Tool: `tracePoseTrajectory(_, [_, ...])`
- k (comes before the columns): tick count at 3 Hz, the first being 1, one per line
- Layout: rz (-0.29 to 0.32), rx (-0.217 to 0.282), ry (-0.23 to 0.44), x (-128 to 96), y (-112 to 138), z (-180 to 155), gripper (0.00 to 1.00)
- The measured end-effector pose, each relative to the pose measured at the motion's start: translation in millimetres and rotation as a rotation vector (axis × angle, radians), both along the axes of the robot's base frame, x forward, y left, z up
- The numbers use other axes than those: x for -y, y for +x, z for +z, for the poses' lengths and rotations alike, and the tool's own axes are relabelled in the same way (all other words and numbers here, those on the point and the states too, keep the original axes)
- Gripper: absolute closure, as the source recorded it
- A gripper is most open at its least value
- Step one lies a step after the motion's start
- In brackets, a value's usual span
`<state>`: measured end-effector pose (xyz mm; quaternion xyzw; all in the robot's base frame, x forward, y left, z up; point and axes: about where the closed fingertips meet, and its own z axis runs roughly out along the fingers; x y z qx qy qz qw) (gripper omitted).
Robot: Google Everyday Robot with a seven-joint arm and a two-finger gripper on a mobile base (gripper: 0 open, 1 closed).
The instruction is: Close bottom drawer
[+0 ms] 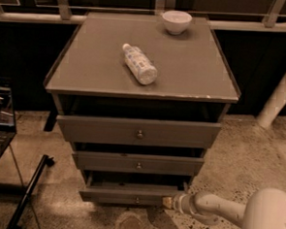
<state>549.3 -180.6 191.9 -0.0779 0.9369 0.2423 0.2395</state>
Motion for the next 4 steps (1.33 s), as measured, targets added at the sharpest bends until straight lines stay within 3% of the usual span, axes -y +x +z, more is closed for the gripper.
tracePoseTrajectory(1, [0.032, 0.060, -0.032, -21.5, 36.8, 23.2, 1.00])
tracePoseTrajectory(2, [0.032, 0.060, -0.032, -21.5, 36.8, 23.2, 1.00])
tracePoseTrajectory(4, [-0.005, 0.011, -0.001, -14.0, -8.5, 14.6, 1.00])
